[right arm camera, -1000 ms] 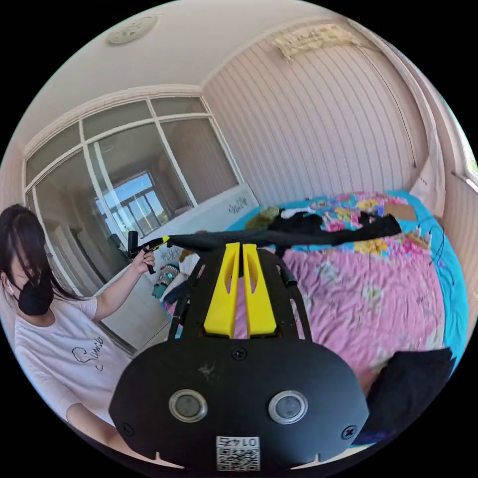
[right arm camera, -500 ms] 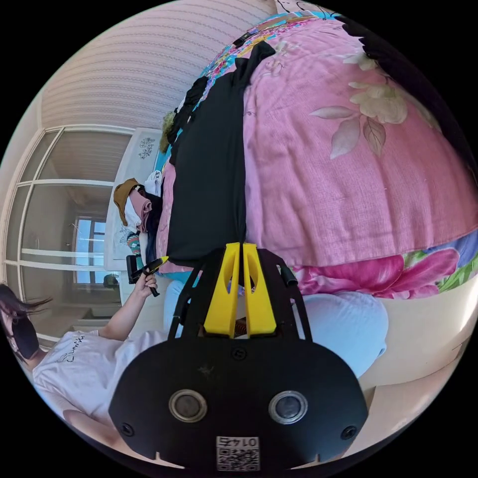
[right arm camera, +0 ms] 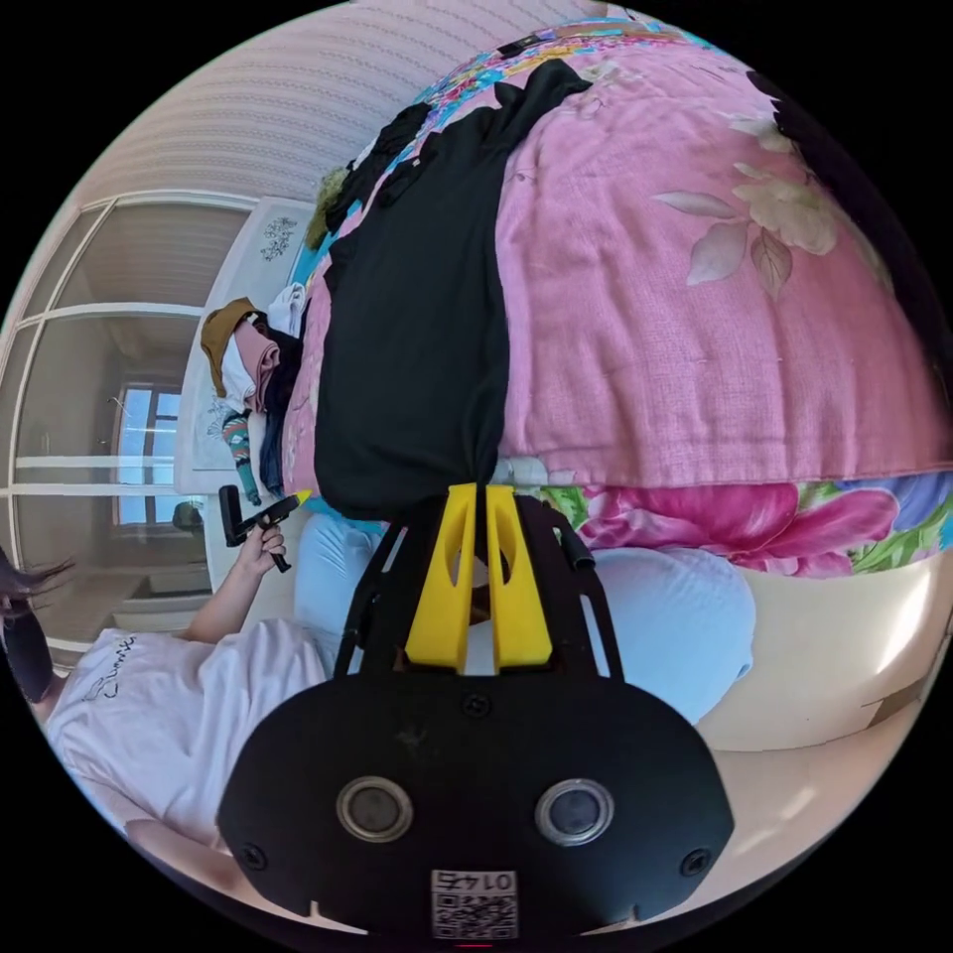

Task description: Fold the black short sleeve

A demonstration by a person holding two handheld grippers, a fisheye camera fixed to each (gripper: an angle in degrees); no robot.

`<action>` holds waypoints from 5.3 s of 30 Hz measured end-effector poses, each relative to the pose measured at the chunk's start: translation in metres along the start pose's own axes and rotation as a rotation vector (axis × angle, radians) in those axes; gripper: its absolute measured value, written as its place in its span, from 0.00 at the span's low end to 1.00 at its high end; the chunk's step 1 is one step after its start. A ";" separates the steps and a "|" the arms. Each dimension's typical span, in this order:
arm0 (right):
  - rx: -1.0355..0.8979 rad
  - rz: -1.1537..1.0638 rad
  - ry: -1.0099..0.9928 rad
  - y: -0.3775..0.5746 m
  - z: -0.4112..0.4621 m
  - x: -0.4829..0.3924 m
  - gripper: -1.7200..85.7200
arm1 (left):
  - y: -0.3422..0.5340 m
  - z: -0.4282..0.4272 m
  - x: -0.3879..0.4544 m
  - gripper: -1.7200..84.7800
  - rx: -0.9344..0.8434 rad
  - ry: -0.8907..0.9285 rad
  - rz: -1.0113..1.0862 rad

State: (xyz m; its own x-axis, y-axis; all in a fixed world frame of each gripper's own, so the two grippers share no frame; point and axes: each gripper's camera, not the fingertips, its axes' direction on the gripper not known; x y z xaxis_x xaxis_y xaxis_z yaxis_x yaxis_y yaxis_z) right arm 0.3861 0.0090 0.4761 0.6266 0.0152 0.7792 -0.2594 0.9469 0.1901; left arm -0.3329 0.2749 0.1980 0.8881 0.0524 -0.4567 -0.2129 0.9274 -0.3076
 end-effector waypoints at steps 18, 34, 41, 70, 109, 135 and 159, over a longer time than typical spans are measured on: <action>-0.108 0.001 0.184 -0.030 0.050 0.012 0.05 | -0.016 0.063 -0.001 0.02 -0.191 -0.149 0.158; -0.200 0.105 0.026 -0.028 0.042 0.046 0.02 | 0.016 0.063 -0.013 0.01 -0.301 -0.197 0.189; -0.185 0.095 0.173 -0.025 0.041 0.040 0.03 | 0.019 0.061 -0.016 0.03 -0.269 -0.186 0.168; 0.227 -0.082 0.104 0.046 -0.038 0.000 0.03 | 0.101 0.033 0.075 0.01 0.045 -0.175 0.425; 0.606 0.209 -0.211 -0.354 -0.185 0.112 0.03 | -0.434 0.421 0.369 0.01 -0.147 -0.034 0.895; 0.683 0.277 0.023 -0.322 -0.245 0.097 0.03 | -0.634 0.769 0.586 0.03 -0.393 0.073 1.254; 0.608 0.370 -0.042 -0.337 -0.236 0.107 0.09 | -0.710 0.839 0.537 0.01 -0.470 -0.217 1.232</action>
State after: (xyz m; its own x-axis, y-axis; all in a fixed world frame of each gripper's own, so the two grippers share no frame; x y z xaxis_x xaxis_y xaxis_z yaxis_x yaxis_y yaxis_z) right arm 0.7138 -0.2325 0.3551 0.3926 0.2769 0.8770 -0.8211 0.5351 0.1986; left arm 0.6370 -0.0445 0.8711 0.0531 0.8558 -0.5145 -0.9974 0.0199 -0.0698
